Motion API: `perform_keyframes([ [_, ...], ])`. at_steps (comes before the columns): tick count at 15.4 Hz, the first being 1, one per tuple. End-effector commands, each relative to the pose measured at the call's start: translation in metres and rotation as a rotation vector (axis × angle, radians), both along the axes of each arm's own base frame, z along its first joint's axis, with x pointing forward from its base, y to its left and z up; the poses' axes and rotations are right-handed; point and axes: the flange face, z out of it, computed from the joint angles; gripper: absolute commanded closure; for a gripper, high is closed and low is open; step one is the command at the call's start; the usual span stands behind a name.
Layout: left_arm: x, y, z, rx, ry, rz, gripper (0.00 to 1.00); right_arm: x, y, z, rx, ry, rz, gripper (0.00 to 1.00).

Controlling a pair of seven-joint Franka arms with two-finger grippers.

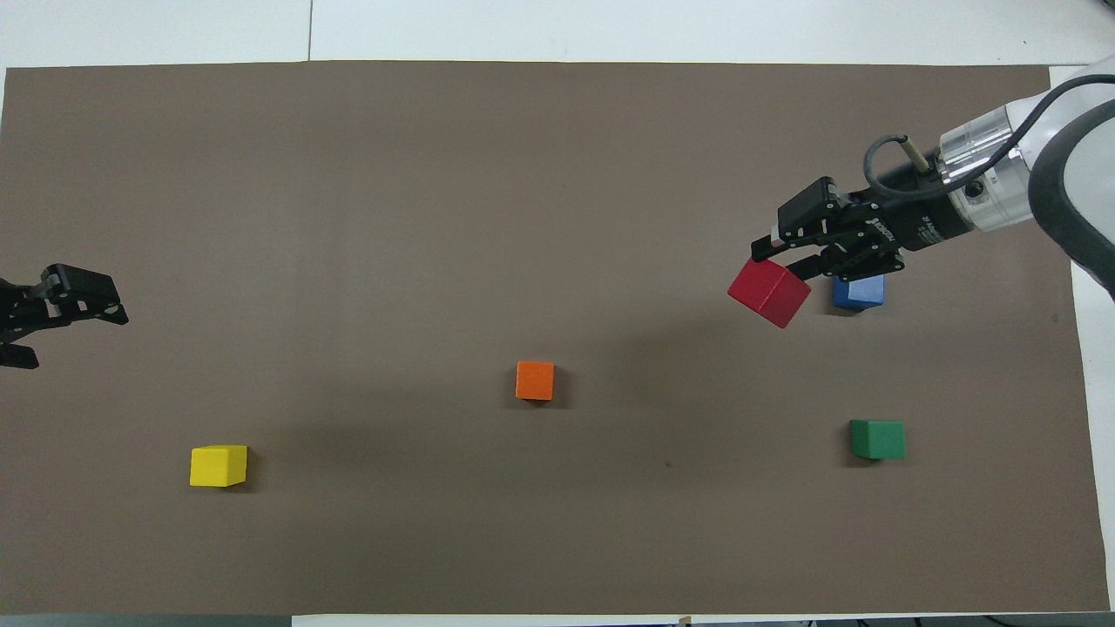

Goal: Transfer red block to right arm and stack on blue block
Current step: 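Carry the red cube with the right gripper toward the blue cube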

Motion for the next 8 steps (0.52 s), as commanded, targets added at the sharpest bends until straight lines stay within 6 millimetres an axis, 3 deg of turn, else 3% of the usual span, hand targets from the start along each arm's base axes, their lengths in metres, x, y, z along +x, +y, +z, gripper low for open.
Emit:
perform_keyframes([
  [1, -0.010, -0.013, -0.011, 0.032, 0.008, -0.067, 0.00, -0.008, -0.013, -0.009, -0.123, 0.121, 0.059, 1.00],
  [4, 0.000, -0.011, 0.005, 0.054, 0.042, -0.263, 0.00, -0.019, -0.033, -0.010, -0.202, 0.200, 0.103, 1.00],
  [8, 0.019, -0.016, 0.039, 0.030, 0.029, -0.296, 0.00, -0.006, -0.048, -0.006, -0.359, 0.200, 0.142, 1.00],
])
